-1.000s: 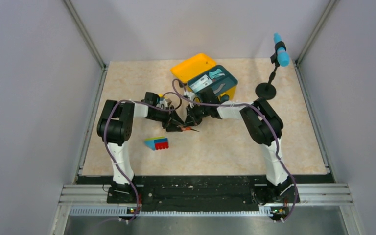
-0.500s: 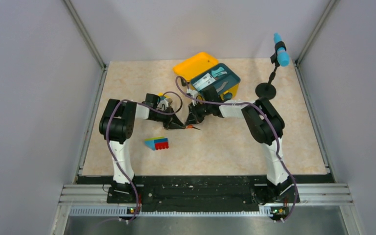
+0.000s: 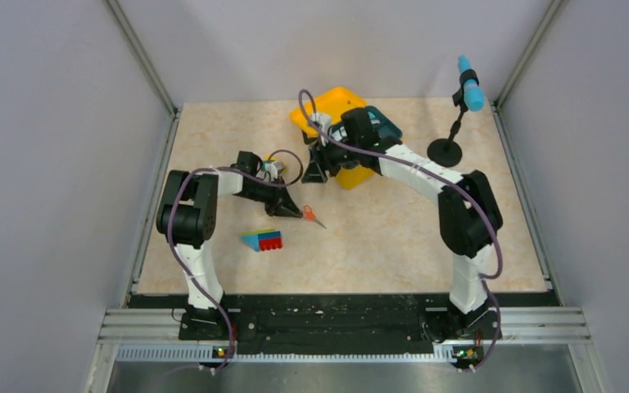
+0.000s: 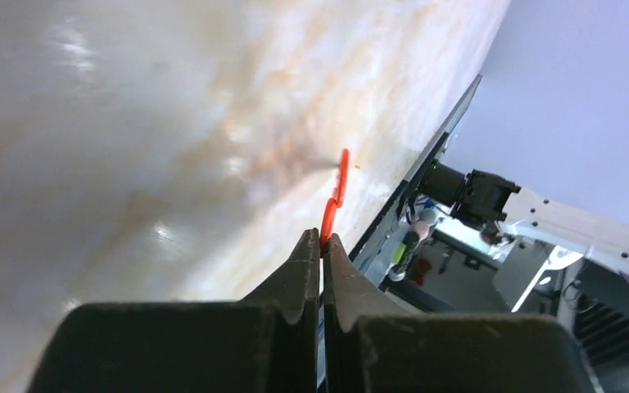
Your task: Organize the medicine kit
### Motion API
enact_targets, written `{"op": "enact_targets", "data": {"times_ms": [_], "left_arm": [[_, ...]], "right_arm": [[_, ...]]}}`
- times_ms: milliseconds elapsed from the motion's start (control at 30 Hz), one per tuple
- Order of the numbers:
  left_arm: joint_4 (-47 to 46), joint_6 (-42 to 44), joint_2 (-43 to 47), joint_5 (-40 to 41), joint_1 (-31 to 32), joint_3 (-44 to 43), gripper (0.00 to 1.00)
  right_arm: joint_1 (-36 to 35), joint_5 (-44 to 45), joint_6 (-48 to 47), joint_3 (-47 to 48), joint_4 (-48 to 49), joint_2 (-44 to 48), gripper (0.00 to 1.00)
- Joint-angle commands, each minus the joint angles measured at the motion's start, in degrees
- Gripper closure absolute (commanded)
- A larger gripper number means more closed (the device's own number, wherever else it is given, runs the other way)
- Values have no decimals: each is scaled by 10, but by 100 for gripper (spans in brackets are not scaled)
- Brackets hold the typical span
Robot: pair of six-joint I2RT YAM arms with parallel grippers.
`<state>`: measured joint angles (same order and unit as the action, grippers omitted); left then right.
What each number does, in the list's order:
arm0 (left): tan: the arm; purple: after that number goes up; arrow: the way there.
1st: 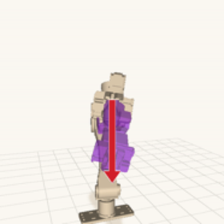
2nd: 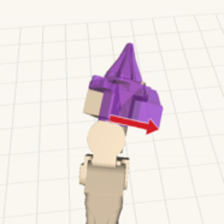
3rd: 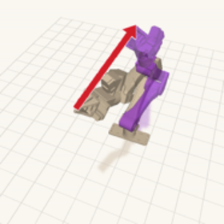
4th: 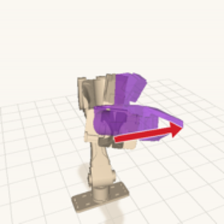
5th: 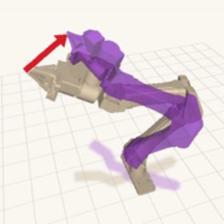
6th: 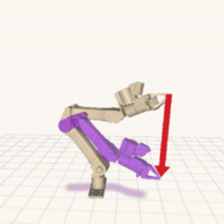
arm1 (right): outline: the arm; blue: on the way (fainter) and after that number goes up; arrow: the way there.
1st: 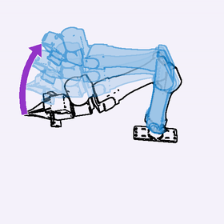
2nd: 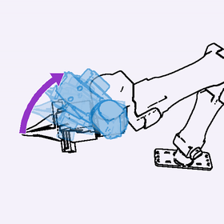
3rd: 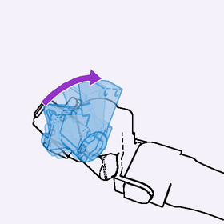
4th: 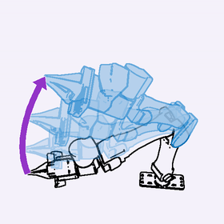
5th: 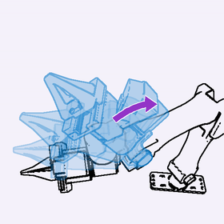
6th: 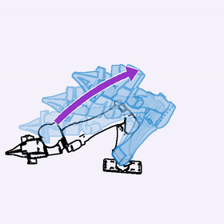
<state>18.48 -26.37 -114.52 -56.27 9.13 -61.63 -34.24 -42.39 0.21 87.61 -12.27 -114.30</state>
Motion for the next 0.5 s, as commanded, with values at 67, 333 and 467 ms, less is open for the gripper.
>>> {"op": "enact_targets", "data": {"times_ms": [67,333,467], "left_arm": [[162,204,96,-36,-2,-117,100],[71,143,119,-29,23,-226,100],[40,104,69,-11,58,-315,100]], "right_arm": [[45,90,43,50,-32,137,42],[102,340,21,15,-28,194,36],[123,400,24,7,-21,207,37]]}}
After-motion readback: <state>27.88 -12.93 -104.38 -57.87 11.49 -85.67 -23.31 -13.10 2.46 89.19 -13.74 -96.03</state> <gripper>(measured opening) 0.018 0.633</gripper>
